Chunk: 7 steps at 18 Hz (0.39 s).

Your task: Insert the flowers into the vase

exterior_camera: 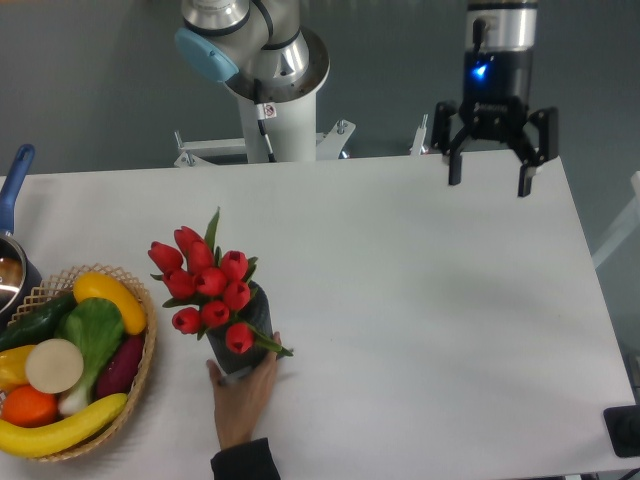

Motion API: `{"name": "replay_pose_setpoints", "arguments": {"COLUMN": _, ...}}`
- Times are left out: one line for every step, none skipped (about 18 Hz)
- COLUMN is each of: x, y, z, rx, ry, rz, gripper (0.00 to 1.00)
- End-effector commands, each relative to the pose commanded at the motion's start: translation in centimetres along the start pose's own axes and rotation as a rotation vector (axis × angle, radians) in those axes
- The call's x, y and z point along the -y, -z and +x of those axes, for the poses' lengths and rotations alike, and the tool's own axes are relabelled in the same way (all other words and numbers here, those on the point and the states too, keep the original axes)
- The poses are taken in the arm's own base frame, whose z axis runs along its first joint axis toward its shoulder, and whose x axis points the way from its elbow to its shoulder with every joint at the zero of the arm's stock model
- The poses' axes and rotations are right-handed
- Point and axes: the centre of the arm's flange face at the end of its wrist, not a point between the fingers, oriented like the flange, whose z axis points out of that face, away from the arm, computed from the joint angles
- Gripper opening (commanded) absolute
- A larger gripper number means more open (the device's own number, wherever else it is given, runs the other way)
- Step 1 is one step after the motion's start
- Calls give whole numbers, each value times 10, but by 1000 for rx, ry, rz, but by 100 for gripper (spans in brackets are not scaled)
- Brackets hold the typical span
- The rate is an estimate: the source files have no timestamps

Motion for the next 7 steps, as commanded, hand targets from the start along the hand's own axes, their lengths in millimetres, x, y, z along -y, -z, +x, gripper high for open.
{"name": "replay_pose_setpoints", "arguments": {"x": -6, "y": 4, "z": 1, "rx": -20, "ry": -42, "rz": -15, "gripper": 100}}
{"name": "replay_pose_setpoints", "arguments": {"x": -10, "y": 8, "z": 2, "rx": -40, "ry": -68, "rz": -16, "gripper": 100}}
{"name": "replay_pose_setpoints", "arguments": {"x": -20, "y": 10, "z": 4, "rx": -53, "ry": -80, "rz": -19, "gripper": 100}}
{"name": "replay_pose_setpoints", "arguments": {"x": -22, "y": 13, "z": 6, "rx": -54, "ry": -90, "rz": -23, "gripper": 100}}
{"name": "replay_pose_setpoints", "arguments": {"x": -24, "y": 15, "z": 8, "rx": -51, "ry": -87, "rz": -25, "gripper": 100}}
{"name": "replay_pose_setpoints", "arguments": {"x": -27, "y": 15, "z": 9, "rx": -53, "ry": -80, "rz": -27, "gripper": 100}}
{"name": "replay_pose_setpoints", "arguments": {"x": -28, "y": 15, "z": 9, "rx": -53, "ry": -79, "rz": -27, "gripper": 100}}
